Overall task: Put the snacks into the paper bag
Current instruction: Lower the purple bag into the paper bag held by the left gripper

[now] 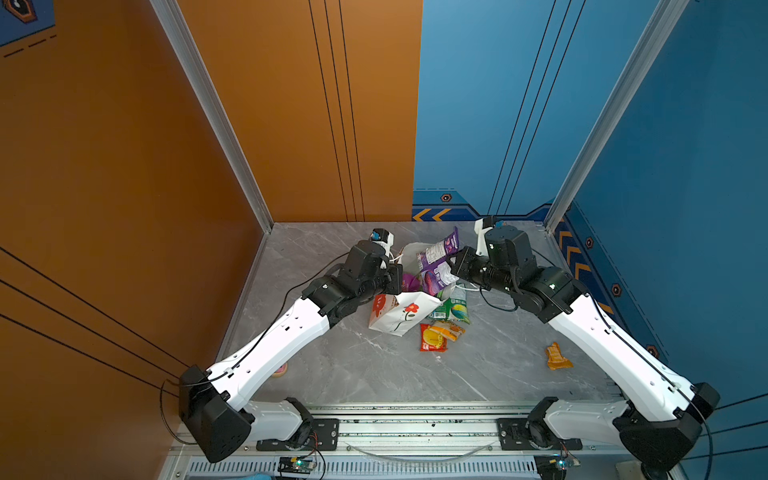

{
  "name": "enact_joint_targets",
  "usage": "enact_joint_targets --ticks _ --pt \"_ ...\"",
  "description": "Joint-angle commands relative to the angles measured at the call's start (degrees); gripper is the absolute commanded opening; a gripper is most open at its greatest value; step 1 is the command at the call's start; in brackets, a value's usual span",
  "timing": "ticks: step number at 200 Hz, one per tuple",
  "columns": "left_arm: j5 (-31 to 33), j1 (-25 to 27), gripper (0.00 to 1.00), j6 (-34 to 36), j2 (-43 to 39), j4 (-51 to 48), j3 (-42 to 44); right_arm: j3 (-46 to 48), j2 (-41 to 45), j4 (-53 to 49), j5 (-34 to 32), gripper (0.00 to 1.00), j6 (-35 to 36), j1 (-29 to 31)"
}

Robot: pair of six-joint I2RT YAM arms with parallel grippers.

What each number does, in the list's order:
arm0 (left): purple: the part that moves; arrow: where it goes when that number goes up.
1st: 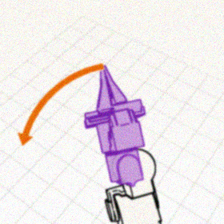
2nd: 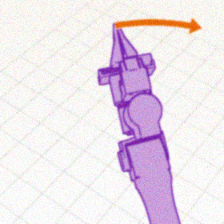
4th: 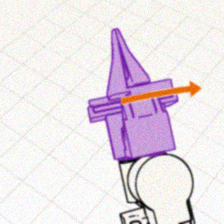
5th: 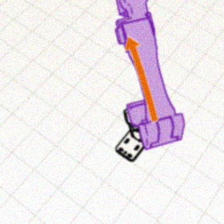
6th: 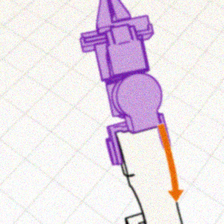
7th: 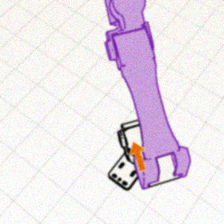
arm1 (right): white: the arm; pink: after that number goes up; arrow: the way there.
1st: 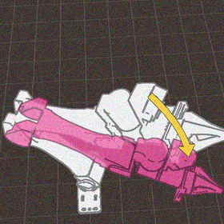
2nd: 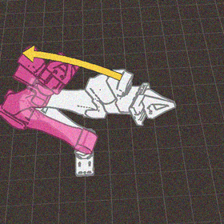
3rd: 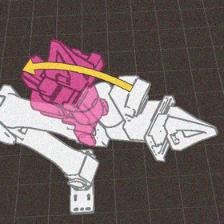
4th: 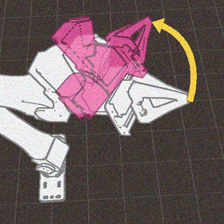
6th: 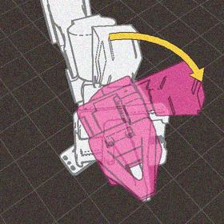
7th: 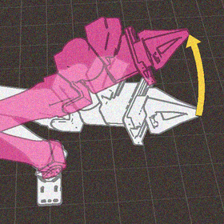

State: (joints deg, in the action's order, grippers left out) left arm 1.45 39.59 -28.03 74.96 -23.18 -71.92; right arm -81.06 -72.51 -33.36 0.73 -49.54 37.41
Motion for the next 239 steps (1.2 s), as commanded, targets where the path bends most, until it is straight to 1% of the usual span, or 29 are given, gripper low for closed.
enact_joint_targets --ticks 1,30,33,45,98,153,198,239 --pt "0.2 1.0 0.00 1.2 0.0 2.2 -3.1 2.7 1.4 6.9 -1.8 0.00 -3.9 1.0" --pt "0.3 1.3 0.00 0.9 0.1 2.4 -3.2 5.4 1.1 11.8 -3.1 0.00 -7.0 2.3" --pt "0.4 1.4 0.00 0.9 0.1 2.4 -3.2 5.6 0.9 12.3 -3.2 0.00 -7.2 3.9" --pt "0.4 1.4 0.00 0.9 0.2 2.4 -3.3 6.0 0.4 13.7 -3.6 0.00 -7.9 4.9" --pt "0.5 1.6 0.00 0.9 -0.4 2.4 -3.1 8.0 -1.6 18.1 -5.9 0.00 -10.4 6.4" --pt "0.4 1.7 0.00 0.6 -1.3 2.4 -2.8 9.6 -5.4 22.9 -2.0 0.00 -13.2 6.7" --pt "0.3 1.7 0.00 0.6 -1.2 2.5 -2.8 10.9 -7.4 25.7 0.7 0.00 -14.1 6.8" --pt "0.6 1.7 0.00 0.7 -1.2 2.5 -2.7 11.6 -9.4 25.3 2.3 0.00 -15.1 7.4"
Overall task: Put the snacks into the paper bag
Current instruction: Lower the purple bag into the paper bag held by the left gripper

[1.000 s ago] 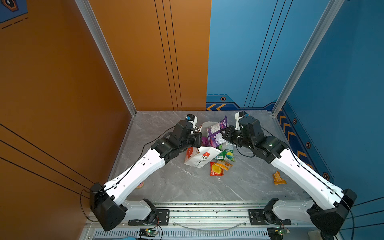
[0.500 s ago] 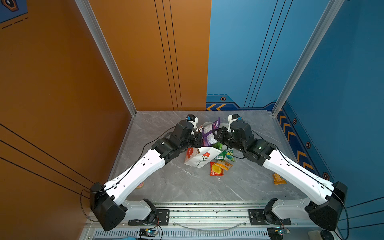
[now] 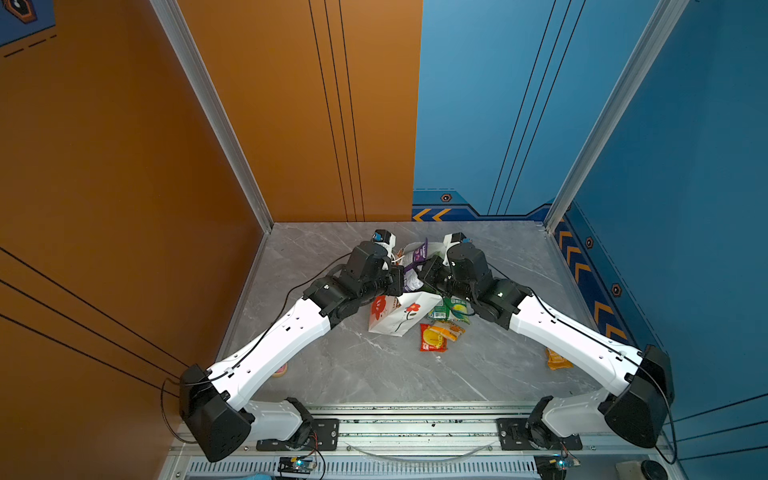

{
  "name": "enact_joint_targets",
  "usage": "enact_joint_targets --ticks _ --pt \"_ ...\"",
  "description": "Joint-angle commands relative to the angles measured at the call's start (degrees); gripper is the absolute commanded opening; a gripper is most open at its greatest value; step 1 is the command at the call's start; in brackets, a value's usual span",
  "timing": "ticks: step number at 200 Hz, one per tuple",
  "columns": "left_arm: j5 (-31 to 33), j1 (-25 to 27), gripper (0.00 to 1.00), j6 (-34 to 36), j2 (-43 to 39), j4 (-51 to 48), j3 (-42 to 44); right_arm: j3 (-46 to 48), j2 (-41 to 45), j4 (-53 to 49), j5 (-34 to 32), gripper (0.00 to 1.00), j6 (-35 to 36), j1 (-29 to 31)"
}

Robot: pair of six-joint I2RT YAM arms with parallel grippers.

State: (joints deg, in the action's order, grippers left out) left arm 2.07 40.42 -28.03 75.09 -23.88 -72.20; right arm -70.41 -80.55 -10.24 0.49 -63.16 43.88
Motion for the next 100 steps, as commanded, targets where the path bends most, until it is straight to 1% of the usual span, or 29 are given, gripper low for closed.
enact_joint_targets --ticks 1,41,69,87,100 --pt "0.0 0.9 0.00 0.7 -1.3 3.2 -2.5 1.0 -1.3 2.2 2.5 0.00 -1.5 1.0" --pt "0.2 0.9 0.00 0.7 -1.2 3.2 -2.4 1.9 -1.0 1.7 1.6 0.00 -1.6 2.4" --pt "0.5 0.9 0.00 0.9 -1.1 3.2 -2.3 1.6 -1.2 0.2 3.0 0.00 -2.1 2.8" --pt "0.7 0.8 0.00 1.0 -1.3 3.1 -2.2 0.6 0.0 -2.1 3.1 0.00 -1.2 2.8" --pt "1.0 0.7 0.00 0.9 -1.5 3.3 -2.0 0.5 1.9 -3.2 1.7 0.00 0.1 2.7"
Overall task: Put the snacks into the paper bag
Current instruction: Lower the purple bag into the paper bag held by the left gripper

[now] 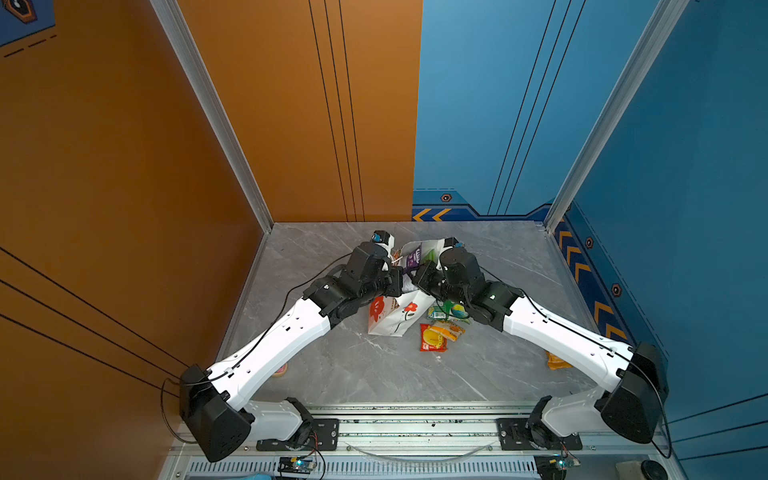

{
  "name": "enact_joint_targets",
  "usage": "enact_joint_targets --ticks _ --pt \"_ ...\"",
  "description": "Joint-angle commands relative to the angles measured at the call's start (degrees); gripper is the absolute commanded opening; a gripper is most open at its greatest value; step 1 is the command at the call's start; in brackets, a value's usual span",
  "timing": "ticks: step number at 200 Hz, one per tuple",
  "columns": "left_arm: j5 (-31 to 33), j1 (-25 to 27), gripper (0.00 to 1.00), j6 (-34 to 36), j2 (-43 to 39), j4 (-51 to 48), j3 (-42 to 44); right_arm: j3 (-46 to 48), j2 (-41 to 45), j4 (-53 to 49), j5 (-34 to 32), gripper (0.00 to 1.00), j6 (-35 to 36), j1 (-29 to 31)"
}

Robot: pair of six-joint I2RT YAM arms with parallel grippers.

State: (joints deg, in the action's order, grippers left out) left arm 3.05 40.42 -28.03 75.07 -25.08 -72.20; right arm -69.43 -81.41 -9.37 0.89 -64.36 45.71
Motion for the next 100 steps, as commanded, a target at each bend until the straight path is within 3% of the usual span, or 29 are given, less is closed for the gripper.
enact_joint_targets --ticks 1,50,100 --pt "0.0 0.6 0.00 0.9 -1.5 4.6 -1.9 -0.5 2.9 -4.2 1.2 0.00 1.5 0.9" --pt "-2.3 -0.5 0.00 -0.8 -4.6 7.9 0.8 1.7 8.4 -0.7 2.0 0.00 3.4 -0.5" --pt "-6.5 -1.8 0.00 -2.2 -4.7 10.7 2.0 2.8 6.3 2.3 4.1 0.00 3.8 -0.3"
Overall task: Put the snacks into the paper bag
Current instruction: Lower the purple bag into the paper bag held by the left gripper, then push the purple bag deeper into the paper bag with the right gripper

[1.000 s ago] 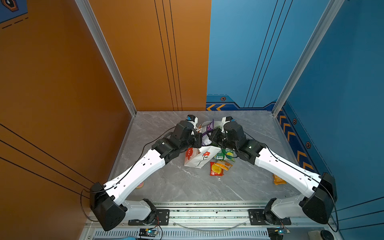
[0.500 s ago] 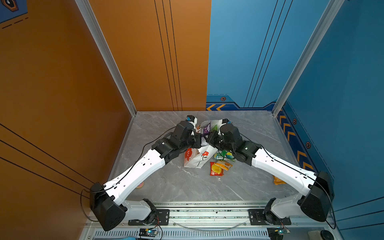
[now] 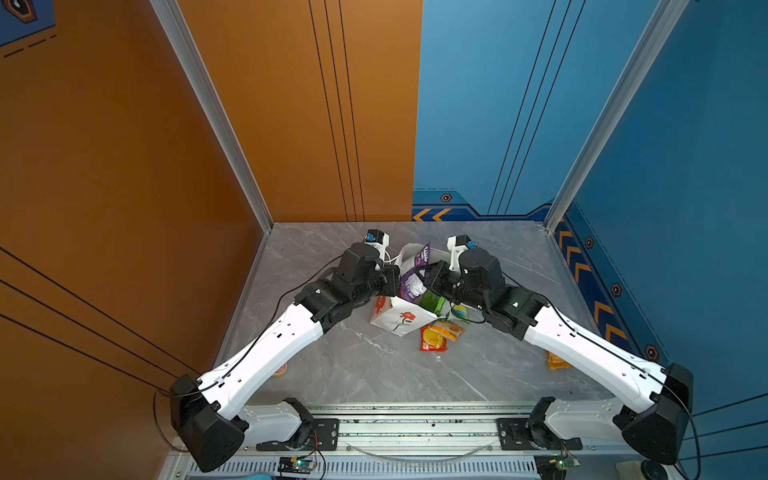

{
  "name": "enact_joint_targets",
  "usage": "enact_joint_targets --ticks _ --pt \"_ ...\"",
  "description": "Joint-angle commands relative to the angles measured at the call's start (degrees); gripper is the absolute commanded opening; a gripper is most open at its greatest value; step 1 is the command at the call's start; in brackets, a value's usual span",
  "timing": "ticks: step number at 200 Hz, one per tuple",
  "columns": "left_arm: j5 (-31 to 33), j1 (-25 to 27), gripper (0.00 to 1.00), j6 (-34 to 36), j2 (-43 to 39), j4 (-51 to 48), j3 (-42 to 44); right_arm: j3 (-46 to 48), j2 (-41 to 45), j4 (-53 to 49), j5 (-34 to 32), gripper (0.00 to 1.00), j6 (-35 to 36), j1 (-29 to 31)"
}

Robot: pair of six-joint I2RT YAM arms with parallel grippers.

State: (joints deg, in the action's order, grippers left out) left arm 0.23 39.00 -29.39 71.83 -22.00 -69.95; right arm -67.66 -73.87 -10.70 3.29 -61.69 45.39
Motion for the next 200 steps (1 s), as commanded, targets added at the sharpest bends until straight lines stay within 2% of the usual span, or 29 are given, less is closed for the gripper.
enact_joint_targets --ticks 1,63,89,147,200 --pt "-3.7 -0.4 0.00 -0.9 -1.4 7.6 -0.3 1.0 -1.3 3.7 1.7 0.00 1.1 0.0" --pt "-4.5 -0.5 0.00 -0.7 0.4 6.9 -1.3 3.6 -7.2 6.0 0.3 0.00 0.9 0.5" --pt "-4.3 -0.6 0.00 -0.3 0.5 6.6 -1.4 2.1 -8.3 3.5 0.3 0.00 1.4 0.7" --pt "-2.8 -1.0 0.00 -0.2 0.9 5.6 -1.5 -0.7 -4.6 -5.0 -1.7 0.00 2.4 3.6" --pt "-2.4 -0.9 0.00 -0.3 0.8 5.1 -1.6 1.4 -3.6 -4.8 -2.0 0.00 1.9 4.0"
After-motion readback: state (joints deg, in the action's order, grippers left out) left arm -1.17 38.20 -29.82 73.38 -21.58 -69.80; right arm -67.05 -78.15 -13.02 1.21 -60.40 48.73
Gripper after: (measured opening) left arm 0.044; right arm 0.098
